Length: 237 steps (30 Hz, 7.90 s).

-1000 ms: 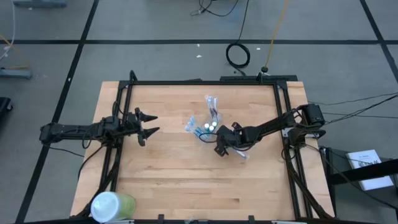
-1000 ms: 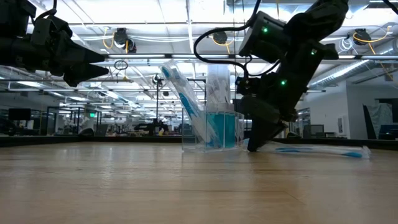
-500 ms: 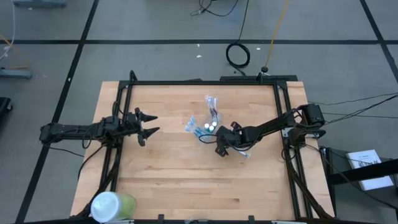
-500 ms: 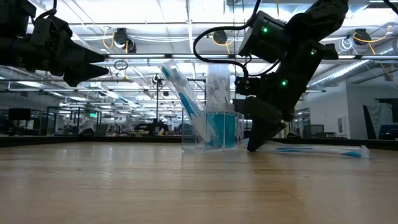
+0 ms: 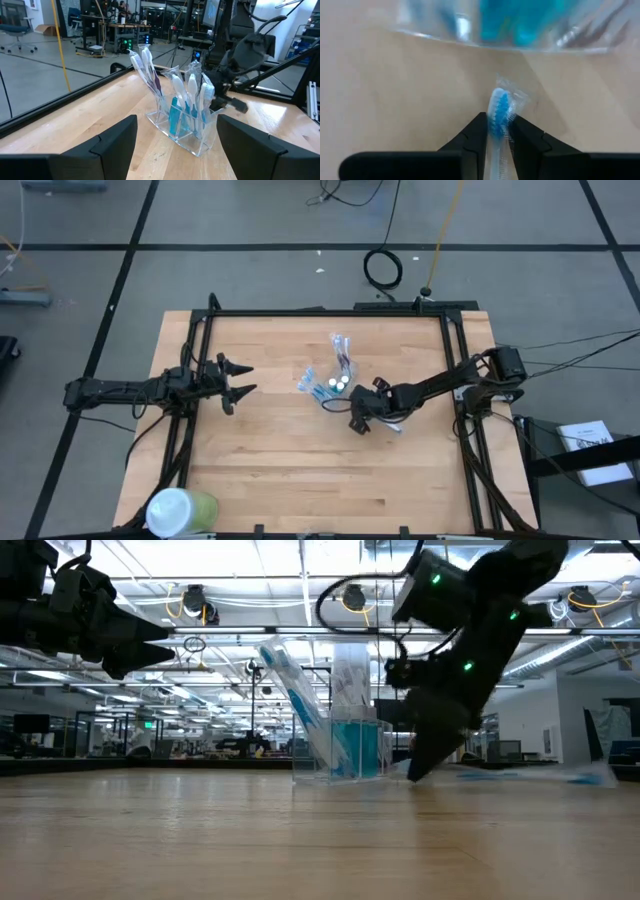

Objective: Pick & Place toothbrushing station
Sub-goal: Put the blue toothbrush into the transparent organizer, then return to Home Position

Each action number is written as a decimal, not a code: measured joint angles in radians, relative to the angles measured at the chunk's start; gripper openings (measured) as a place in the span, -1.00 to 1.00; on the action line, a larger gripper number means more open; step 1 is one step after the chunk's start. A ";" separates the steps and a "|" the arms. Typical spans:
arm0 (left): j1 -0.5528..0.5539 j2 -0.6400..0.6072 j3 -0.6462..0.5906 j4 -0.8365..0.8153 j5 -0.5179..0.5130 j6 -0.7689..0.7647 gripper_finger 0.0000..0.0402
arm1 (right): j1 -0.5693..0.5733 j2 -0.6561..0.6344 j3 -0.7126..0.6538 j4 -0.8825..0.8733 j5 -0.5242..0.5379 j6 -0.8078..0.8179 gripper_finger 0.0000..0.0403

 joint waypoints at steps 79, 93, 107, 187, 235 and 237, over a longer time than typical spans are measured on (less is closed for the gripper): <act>0.000 0.000 0.000 0.000 0.000 0.000 0.41 | -0.109 0.259 -0.096 1.611 -0.063 -0.510 -0.70; 0.000 0.000 0.000 0.000 0.000 0.000 0.41 | -0.109 0.257 -0.095 1.520 -0.066 -0.509 -0.70; 0.000 0.000 0.000 0.000 0.000 0.000 0.41 | -0.109 0.257 -0.095 1.518 -0.067 -0.509 -0.69; 0.000 0.000 0.000 0.000 0.000 0.000 0.41 | 0.023 -0.725 -0.164 0.036 -0.067 -0.447 0.02; 0.000 0.000 0.000 0.000 0.000 0.000 0.41 | -0.092 -1.486 -0.834 0.602 -0.463 -0.492 0.02; 0.000 0.000 0.000 0.000 0.000 0.000 0.41 | -0.092 -1.513 -0.834 0.578 -0.463 -0.501 0.02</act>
